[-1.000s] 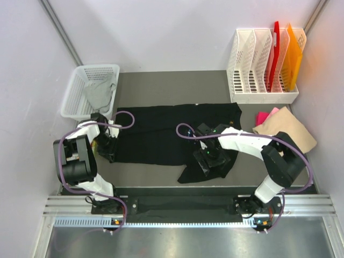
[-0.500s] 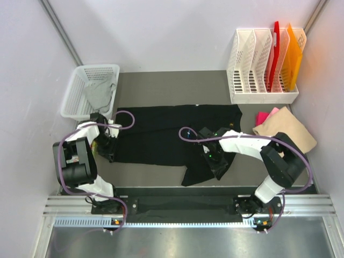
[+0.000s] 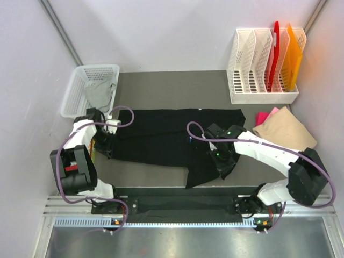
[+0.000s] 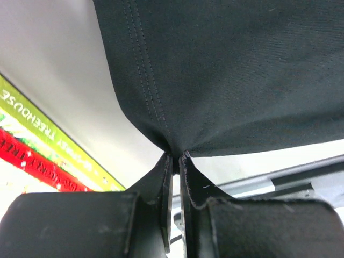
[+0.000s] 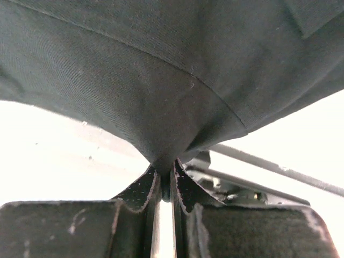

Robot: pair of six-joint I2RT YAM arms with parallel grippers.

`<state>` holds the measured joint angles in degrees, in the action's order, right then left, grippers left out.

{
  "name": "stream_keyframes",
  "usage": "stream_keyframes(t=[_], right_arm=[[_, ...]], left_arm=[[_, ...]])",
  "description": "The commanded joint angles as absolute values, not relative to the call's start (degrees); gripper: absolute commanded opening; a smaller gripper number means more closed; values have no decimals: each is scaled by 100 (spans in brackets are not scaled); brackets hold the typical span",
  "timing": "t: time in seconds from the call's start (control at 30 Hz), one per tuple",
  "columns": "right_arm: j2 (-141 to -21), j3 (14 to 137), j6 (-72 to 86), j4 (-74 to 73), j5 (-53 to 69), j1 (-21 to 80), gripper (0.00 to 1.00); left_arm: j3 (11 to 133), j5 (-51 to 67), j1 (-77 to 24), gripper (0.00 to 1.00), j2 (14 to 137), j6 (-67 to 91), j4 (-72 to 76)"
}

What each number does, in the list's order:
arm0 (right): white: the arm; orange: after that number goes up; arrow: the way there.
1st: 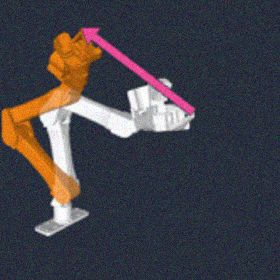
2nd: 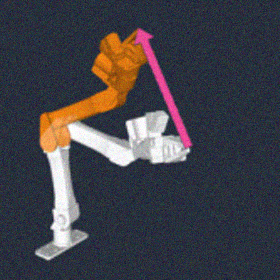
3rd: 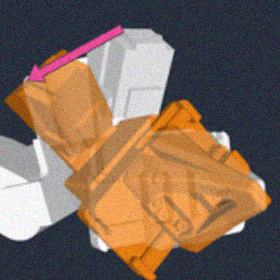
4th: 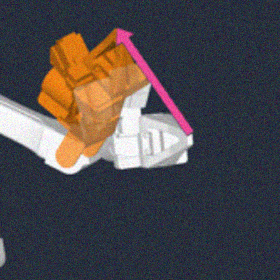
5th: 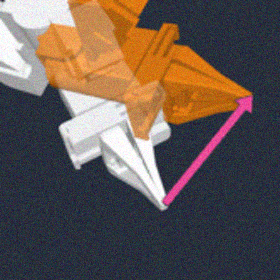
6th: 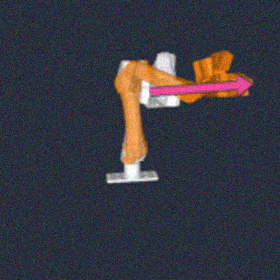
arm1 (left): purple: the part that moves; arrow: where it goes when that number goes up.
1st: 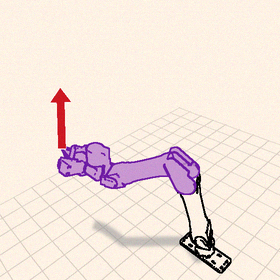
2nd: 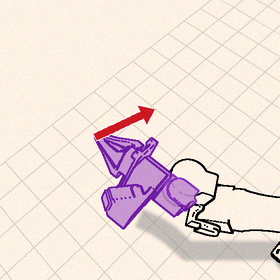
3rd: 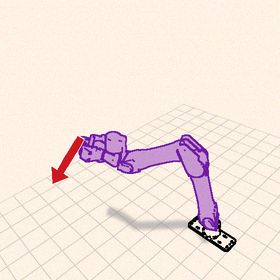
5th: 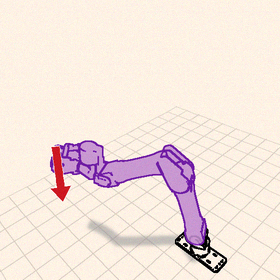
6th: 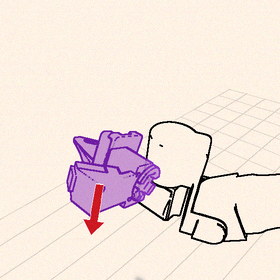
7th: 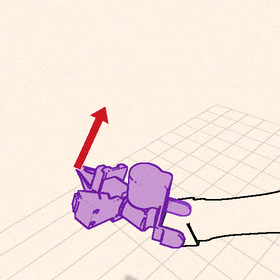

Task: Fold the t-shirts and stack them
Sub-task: Grap the side of the flattened tshirt closest away from the robot with both arms, then fold the other side of the tshirt into a rectangle

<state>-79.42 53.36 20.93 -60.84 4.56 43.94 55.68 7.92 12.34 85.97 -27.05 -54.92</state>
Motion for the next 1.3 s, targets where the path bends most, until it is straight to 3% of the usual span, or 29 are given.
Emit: stream_keyframes(t=[0.0, 0.37, 0.87, 1.27], right_arm=[[-7585, 5695, 2232, -6890, 606, 4359, 5], [-7268, 5923, 2277, -7392, 1063, 4342, 8], [-8410, 7128, 1828, -6751, 887, 3095, 7], [-9499, 8068, 1626, -6302, 931, 2268, 5]], left_arm=[[5862, 870, 1257, 0, 8288, -3031, -6011], [6319, 1151, 1257, 0, 8226, -3278, -6583], [9016, 1477, 317, 0, 10694, -2716, -6372], [9300, 906, 228, 0, 11303, -2751, -6038]])
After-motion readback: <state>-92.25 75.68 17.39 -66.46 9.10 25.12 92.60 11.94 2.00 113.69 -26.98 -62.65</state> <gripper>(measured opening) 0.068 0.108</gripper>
